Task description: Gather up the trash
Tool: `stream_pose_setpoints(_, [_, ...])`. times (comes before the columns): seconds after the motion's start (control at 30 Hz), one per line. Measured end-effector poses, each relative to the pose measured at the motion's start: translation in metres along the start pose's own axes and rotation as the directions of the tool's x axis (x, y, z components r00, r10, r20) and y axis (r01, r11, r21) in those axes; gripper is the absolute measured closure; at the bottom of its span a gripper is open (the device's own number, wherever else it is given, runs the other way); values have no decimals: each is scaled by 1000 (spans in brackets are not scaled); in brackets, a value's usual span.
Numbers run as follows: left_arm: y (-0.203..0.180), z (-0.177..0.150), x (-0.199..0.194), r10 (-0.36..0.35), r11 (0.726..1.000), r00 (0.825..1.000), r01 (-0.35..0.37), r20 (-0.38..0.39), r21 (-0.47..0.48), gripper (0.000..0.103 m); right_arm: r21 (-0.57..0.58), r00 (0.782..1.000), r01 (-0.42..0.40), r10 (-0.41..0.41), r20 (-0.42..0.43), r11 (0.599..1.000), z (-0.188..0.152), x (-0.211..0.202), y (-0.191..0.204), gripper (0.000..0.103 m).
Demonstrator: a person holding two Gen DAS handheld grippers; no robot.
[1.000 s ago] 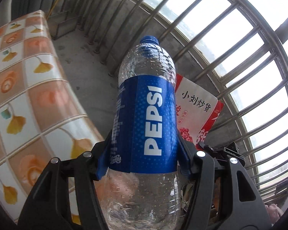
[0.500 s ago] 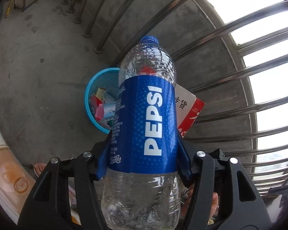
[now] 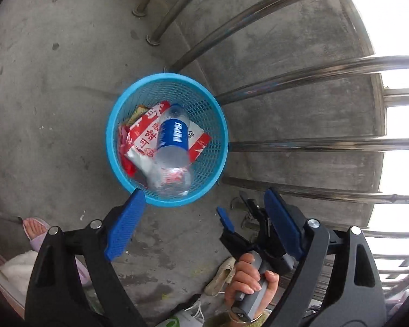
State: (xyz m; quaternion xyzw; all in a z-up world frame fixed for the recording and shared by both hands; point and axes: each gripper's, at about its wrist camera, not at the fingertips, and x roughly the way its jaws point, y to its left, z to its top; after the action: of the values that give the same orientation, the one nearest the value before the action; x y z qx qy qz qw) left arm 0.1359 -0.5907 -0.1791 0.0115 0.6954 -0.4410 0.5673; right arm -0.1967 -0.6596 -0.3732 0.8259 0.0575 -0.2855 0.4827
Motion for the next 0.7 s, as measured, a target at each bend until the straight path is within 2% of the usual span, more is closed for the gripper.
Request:
stream_pose_setpoints(0.17, [-13, -12, -38, -7, 999, 996, 3, 84, 51, 18, -41, 998, -41, 44, 53, 998, -1, -30, 7, 41])
stream_pose_setpoints(0.27, [-23, -29, -76, -15, 994, 988, -2, 153, 108, 18, -126, 996, -46, 55, 68, 991, -13, -45, 30, 40])
stream_pose_setpoints(0.37, [-28, -54, -120, -17, 987, 973, -20, 228, 159, 18, -253, 997, -42, 57, 53, 967, -35, -53, 59, 39])
stream_pose_setpoints(0.43, [-30, -76, -152, -21, 981, 956, -36, 292, 191, 18, -359, 998, -30, 47, 39, 933, -57, -58, 83, 38])
stream_pose_setpoints(0.5, [-28, -98, -183, -21, 976, 935, -57, 354, 208, 18, -474, 999, -18, 38, 33, 880, -85, -66, 108, 36])
stream_pose_setpoints(0.63, [-19, -142, -243, -6, 974, 884, -102, 468, 204, 14, -666, 1000, 5, 15, 24, 746, -145, -81, 149, 32])
stream_pose_setpoints(0.7, [-10, -169, -275, 12, 974, 844, -131, 536, 184, 13, -758, 1000, 17, 7, 29, 652, -183, -91, 167, 29])
